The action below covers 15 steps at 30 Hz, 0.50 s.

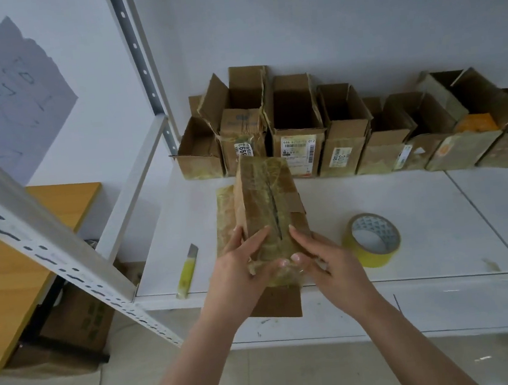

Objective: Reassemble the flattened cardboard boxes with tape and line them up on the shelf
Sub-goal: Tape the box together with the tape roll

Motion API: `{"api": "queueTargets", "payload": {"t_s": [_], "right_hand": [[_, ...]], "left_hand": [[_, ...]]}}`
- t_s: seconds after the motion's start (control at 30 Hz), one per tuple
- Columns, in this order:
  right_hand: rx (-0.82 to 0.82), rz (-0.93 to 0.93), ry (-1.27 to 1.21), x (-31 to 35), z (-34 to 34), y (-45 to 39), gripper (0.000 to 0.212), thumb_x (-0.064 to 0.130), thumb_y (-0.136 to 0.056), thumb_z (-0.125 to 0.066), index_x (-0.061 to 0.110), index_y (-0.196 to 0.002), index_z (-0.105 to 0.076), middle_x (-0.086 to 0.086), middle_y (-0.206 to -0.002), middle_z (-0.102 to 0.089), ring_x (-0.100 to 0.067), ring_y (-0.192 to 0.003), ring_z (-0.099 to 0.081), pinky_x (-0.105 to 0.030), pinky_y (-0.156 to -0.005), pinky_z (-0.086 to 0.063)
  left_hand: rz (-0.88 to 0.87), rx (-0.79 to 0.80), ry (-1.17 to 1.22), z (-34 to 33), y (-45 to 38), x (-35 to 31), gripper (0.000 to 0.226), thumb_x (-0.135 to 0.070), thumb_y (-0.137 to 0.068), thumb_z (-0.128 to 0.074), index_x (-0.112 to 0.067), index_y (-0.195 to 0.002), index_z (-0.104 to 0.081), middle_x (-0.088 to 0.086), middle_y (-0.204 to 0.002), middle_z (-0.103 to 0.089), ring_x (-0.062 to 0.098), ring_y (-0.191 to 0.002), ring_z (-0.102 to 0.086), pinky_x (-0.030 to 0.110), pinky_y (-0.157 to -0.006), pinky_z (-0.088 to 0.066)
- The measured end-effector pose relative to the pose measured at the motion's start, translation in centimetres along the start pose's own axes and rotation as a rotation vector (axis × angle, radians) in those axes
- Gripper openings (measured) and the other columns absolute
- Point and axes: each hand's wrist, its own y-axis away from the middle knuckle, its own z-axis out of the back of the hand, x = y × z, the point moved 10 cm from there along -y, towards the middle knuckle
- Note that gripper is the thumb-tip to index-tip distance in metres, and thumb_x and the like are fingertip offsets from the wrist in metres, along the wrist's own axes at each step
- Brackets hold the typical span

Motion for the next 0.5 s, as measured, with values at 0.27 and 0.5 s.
{"api": "queueTargets", "payload": {"t_s": [0.27, 0.5], "right_hand": [[0.032, 0.085, 0.174, 0.6, -0.7, -0.5, 0.068, 0.055, -0.077, -0.064, 0.046, -0.138, -0.038, 0.019, -0.144, -0.044, -0.005, -0.126, -0.052, -0.029, -0.099, -0.050], [-0.031, 0.105, 0.181, 0.7, -1.2, -0.4, 0.057, 0.046, -0.081, -0.063, 0.044, -0.135, -0.044, 0.015, -0.139, -0.045, -0.005, -0.114, -0.060, -0.028, -0.094, -0.053]], "left_hand": [[-0.068, 0.000, 0.004, 0.7, 0.1, 2.0, 0.071, -0.022, -0.081, -0.078, -0.055, -0.130, -0.040, 0.011, -0.154, -0.035, 0.011, -0.145, -0.023, 0.002, -0.100, -0.033], [-0.114, -0.022, 0.113, 0.5, 0.4, 2.7, 0.070, -0.010, -0.086, -0.073, -0.057, -0.128, -0.042, 0.000, -0.147, -0.046, 0.001, -0.146, -0.015, 0.001, -0.094, -0.036]]}}
